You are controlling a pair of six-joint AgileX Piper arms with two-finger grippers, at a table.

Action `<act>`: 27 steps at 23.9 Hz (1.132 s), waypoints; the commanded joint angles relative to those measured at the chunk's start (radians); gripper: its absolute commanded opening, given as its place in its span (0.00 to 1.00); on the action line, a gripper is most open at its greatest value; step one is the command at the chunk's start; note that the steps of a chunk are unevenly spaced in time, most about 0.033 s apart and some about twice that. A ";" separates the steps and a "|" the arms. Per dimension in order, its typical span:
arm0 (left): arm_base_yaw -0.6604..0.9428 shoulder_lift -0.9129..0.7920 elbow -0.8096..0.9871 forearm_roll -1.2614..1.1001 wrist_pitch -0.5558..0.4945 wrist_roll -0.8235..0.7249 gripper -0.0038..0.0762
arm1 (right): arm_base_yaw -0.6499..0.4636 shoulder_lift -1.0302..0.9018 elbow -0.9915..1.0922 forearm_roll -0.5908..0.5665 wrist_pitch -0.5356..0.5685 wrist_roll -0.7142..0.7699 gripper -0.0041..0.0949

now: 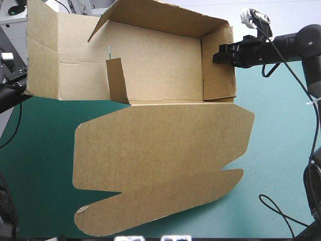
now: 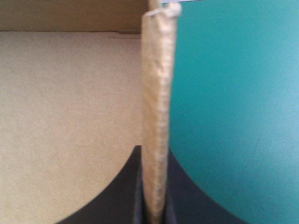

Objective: Fold the box

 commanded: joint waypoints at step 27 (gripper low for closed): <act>-0.114 -0.370 -0.025 0.249 0.096 -0.036 0.04 | 0.279 -0.001 -0.028 -0.267 -0.324 0.057 0.03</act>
